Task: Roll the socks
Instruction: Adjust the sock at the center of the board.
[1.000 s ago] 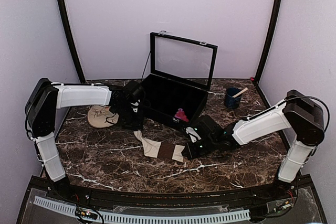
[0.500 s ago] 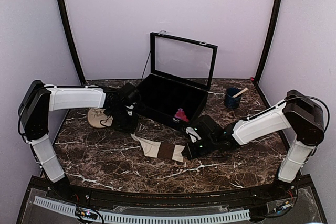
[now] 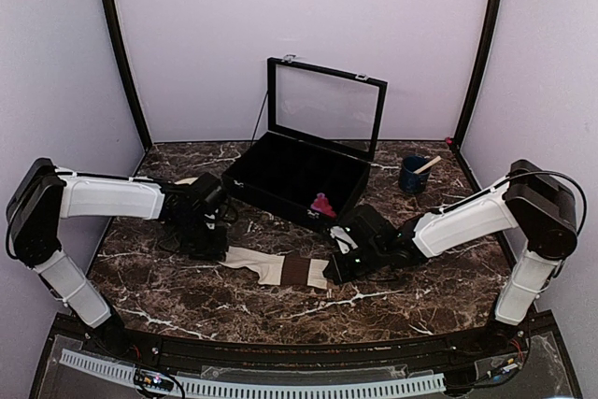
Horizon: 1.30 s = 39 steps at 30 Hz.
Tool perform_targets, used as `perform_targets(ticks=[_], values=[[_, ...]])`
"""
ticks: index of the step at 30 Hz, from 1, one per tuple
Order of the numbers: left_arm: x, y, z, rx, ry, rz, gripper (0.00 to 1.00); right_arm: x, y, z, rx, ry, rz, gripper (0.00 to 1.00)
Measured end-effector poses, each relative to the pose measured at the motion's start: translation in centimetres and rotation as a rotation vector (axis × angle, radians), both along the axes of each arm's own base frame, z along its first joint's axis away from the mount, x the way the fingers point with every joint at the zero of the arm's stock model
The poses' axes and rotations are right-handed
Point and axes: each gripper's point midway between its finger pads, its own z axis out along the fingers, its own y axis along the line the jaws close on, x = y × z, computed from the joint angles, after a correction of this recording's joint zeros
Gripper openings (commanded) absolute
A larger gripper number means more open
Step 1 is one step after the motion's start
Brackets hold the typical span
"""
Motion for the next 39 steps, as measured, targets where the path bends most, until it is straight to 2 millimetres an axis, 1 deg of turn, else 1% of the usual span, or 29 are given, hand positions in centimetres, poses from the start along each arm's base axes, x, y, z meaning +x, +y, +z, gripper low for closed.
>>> perform_targets(ticks=[5, 9, 14, 19, 28, 33, 35, 39], values=[[-0.2, 0.2, -0.4, -0.022, -0.021, 0.024, 0.43, -0.3, 0.0, 0.0, -0.013, 0.006, 0.024, 0.00], [0.1, 0.2, -0.5, -0.035, -0.048, 0.039, 0.45, -0.5, -0.1, 0.0, -0.023, 0.009, 0.046, 0.00], [0.8, 0.0, -0.5, -0.039, -0.080, 0.043, 0.45, -1.1, -0.3, 0.0, -0.038, 0.019, 0.082, 0.01], [1.3, 0.0, -1.7, -0.014, -0.080, 0.033, 0.45, -1.9, -0.8, -0.1, -0.060, 0.040, 0.116, 0.02], [2.9, -0.6, -1.7, -0.011, -0.134, 0.007, 0.45, -2.7, -1.7, -0.1, -0.094, 0.058, 0.140, 0.03], [3.9, -0.9, -1.7, -0.015, -0.168, -0.014, 0.45, -3.4, -2.7, -0.1, -0.117, 0.076, 0.143, 0.03], [4.3, -1.1, -1.6, -0.020, -0.183, -0.022, 0.46, -3.6, -3.1, -0.1, -0.127, 0.083, 0.143, 0.05], [5.4, -1.8, -1.6, -0.034, -0.214, -0.035, 0.49, -4.0, -3.6, 0.0, -0.151, 0.092, 0.150, 0.12]])
